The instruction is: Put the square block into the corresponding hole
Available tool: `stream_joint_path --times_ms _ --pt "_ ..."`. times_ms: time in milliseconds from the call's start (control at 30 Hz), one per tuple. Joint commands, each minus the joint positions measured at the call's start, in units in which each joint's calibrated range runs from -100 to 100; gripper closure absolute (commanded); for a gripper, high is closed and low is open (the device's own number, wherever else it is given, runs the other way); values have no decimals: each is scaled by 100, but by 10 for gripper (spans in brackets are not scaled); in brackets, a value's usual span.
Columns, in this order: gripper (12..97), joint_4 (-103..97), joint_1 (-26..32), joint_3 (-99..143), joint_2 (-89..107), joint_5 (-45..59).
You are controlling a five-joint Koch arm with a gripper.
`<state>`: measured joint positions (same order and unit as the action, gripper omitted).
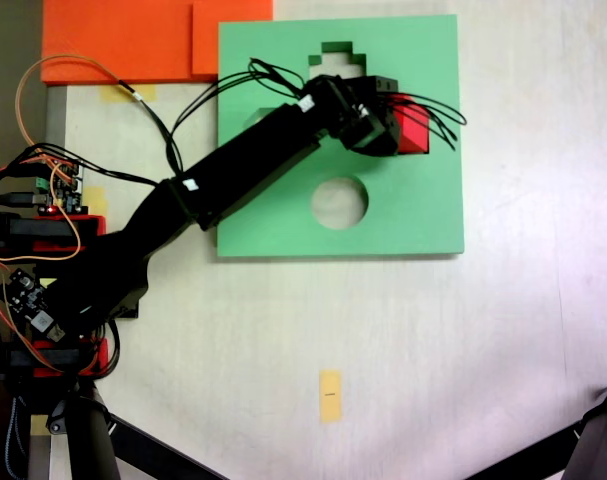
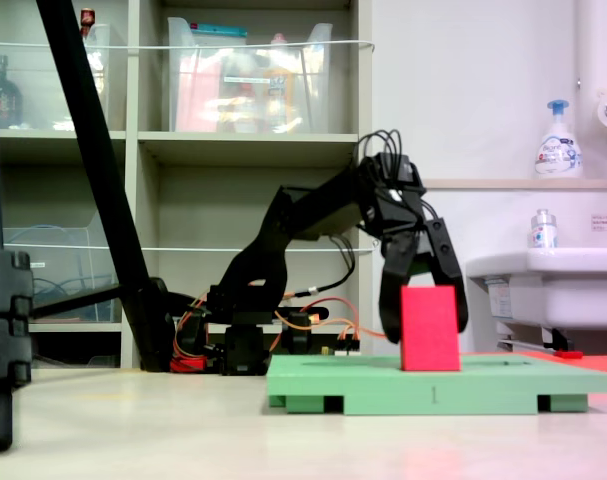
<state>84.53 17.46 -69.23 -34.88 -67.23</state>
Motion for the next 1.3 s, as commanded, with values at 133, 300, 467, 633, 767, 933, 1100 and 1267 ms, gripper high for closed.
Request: stream_joint_path --times_ms 133,300,467,633,767,933,1100,1267 --pt "738 526 0 -126 164 93" --pt "738 488 -24 -126 -213 303" --pt "736 372 -44 -136 -548 313" --pt "736 131 -73 -136 -771 313" --pt "734 -177 -98 -136 -911 313" --pt "702 -379 -137 -136 -1023 313" --pt "687 -466 -190 -196 -1023 313" --pt "648 -533 -239 -206 -1065 313"
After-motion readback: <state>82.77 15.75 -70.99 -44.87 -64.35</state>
